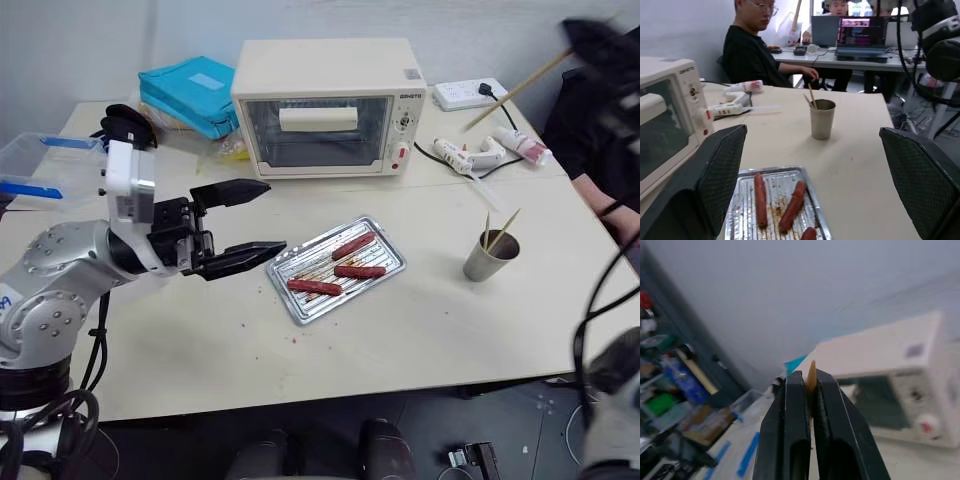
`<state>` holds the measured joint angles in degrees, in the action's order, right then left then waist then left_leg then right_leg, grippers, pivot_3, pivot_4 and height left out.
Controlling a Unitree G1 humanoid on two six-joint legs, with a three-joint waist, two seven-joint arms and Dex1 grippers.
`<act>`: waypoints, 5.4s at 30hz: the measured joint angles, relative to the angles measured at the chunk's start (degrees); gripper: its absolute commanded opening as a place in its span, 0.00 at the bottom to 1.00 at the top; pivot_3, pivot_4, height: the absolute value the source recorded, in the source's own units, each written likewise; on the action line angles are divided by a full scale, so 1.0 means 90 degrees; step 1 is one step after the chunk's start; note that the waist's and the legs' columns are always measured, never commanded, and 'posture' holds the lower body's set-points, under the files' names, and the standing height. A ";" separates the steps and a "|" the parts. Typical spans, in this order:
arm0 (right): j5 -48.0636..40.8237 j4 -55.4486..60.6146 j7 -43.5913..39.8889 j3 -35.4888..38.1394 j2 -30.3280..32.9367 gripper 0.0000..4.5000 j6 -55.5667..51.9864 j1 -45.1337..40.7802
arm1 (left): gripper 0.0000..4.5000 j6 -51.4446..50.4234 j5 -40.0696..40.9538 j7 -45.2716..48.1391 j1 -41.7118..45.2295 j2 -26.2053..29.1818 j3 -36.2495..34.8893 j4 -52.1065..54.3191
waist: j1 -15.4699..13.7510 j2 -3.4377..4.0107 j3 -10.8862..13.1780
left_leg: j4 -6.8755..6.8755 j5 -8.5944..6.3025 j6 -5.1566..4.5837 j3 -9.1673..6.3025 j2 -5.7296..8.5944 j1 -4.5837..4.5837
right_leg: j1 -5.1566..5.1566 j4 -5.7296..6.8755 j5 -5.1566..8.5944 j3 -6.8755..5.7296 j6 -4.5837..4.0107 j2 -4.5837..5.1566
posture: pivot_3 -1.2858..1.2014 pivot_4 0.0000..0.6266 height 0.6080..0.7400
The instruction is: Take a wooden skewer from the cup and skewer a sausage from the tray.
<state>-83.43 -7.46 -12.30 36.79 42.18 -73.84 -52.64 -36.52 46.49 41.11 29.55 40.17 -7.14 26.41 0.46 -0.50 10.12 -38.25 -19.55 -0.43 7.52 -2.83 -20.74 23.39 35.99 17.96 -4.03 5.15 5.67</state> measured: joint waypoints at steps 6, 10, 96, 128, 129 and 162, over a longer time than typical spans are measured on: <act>-0.2774 0.0551 0.2543 -0.0907 -0.1604 0.02 0.0893 0.0914 | 1.00 0.0117 -0.0326 -0.0092 -0.0197 -0.0064 0.0120 0.0250 | -0.0043 0.0007 0.0003 | -0.0096 0.0011 -0.0008 -0.0029 0.0009 -0.0187 | 0.0144 0.0053 -0.0003 -0.0040 0.0006 0.0001 | 0.52 0.24 1.00; -0.3112 0.0888 0.3317 -0.0968 -0.2725 0.02 0.1164 0.1330 | 1.00 0.0115 -0.0454 -0.0318 -0.0479 -0.0213 0.0152 0.0476 | -0.0040 0.0007 0.0003 | -0.0108 0.0015 -0.0024 -0.0035 0.0018 -0.0182 | 0.0129 0.0055 -0.0016 -0.0035 0.0022 0.0010 | 0.52 0.24 1.00; 0.2388 0.3571 -0.1153 -0.4534 0.0759 0.84 0.2437 0.2950 | 0.00 -0.0720 -0.0286 -0.0205 -0.1726 0.0571 -0.1724 0.0737 | 0.0134 0.0005 0.0003 | -0.0096 0.0018 -0.0025 -0.0046 0.0013 -0.0171 | 0.0129 0.0040 -0.0026 -0.0024 0.0016 0.0001 | 0.52 0.24 1.00; 0.8117 0.0727 -0.4215 -0.7005 -0.1800 0.58 0.5043 0.1549 | 0.00 -0.1497 0.1342 0.0231 -0.4301 0.1594 -0.4313 0.1858 | 0.0138 -0.0012 0.0003 | -0.0102 0.0017 -0.0019 -0.0051 0.0027 -0.0163 | 0.0122 0.0057 -0.0021 -0.0046 0.0006 0.0057 | 0.52 0.24 1.00; 0.8185 0.0588 -0.4242 -0.7038 -0.1856 0.58 0.5114 0.1532 | 0.00 -0.1490 0.1344 0.0222 -0.4285 0.1613 -0.4299 0.1856 | 0.0138 -0.0012 0.0003 | -0.0102 0.0017 -0.0019 -0.0051 0.0027 -0.0162 | 0.0122 0.0057 -0.0021 -0.0046 0.0006 0.0056 | 0.52 0.24 1.00; 0.8590 0.0145 -0.4536 -0.6767 -0.2227 0.12 0.5174 0.1322 | 0.00 -0.1261 0.1354 0.0047 -0.3890 0.1682 -0.3710 0.1709 | 0.0147 -0.0012 0.0003 | -0.0103 0.0017 -0.0018 -0.0048 0.0028 -0.0160 | 0.0122 0.0062 -0.0021 -0.0044 0.0006 0.0053 | 0.52 0.24 1.00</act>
<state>-6.12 -6.15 -53.13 -24.12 22.14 -27.27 -40.75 -47.86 58.68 41.54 -5.46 55.31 -40.53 41.80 1.78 -0.61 10.15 -39.17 -19.40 -0.60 7.09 -2.58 -22.18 24.49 36.55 17.77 -4.42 5.21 6.15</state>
